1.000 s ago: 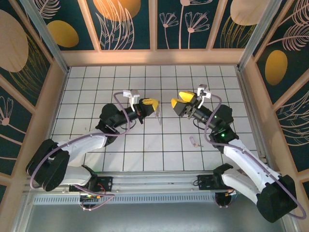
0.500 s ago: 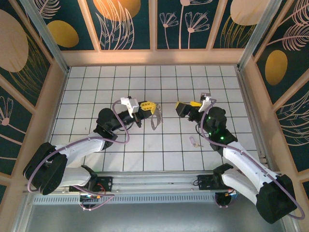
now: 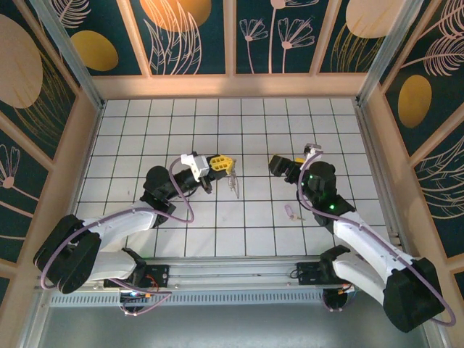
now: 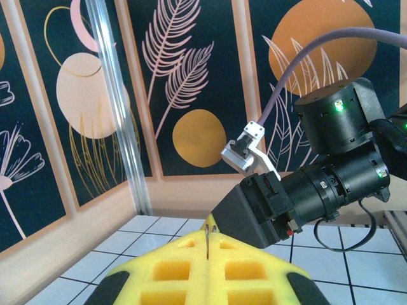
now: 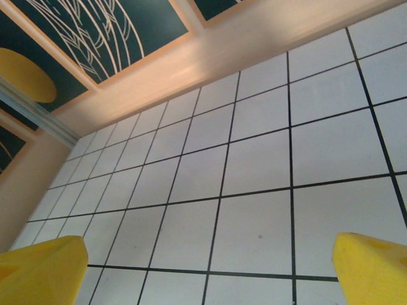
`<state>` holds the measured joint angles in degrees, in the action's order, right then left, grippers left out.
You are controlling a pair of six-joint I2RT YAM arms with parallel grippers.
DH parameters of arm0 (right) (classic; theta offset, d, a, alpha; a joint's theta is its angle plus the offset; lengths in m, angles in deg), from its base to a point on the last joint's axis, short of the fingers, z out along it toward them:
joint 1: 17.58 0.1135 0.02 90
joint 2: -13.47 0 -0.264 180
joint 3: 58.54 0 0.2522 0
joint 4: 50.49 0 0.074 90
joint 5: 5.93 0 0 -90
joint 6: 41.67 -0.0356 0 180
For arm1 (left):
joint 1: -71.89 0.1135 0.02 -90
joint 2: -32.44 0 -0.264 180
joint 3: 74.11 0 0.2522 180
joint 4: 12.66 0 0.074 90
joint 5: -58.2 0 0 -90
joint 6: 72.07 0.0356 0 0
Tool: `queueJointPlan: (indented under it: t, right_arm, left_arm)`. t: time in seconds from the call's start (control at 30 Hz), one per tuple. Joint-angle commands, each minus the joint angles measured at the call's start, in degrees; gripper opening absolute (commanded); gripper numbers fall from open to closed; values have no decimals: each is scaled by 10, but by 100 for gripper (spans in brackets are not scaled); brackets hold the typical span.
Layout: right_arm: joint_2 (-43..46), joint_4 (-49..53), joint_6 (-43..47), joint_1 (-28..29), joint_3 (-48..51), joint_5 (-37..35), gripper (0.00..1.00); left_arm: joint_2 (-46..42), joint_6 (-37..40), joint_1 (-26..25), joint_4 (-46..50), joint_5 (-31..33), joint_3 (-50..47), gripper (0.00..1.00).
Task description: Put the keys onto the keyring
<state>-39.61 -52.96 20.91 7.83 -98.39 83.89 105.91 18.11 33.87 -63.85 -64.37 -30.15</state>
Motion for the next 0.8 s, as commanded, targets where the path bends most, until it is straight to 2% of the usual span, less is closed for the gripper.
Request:
queueJointPlan:
  t: [0.0, 0.4, 0.57, 0.67, 0.77]
  right_arm:
    - [-4, -9, 7, -6, 9, -10, 99]
    - [-21, -55, 31, -31, -7, 73, 99]
    - [-21, -134, 18, -68, 12, 181, 99]
    - [-18, -189, 17, -80, 25, 252, 94]
    - [-13, -223, 27, -85, 29, 309, 84]
  left_arm:
    - [6, 35, -5, -33, -14, 2, 0]
    - [29, 93, -7, 49, -73, 46, 0]
    - [39, 114, -6, 94, -102, 68, 0]
    - [40, 116, -6, 102, -112, 74, 0]
    - [41, 113, -2, 100, -128, 76, 0]
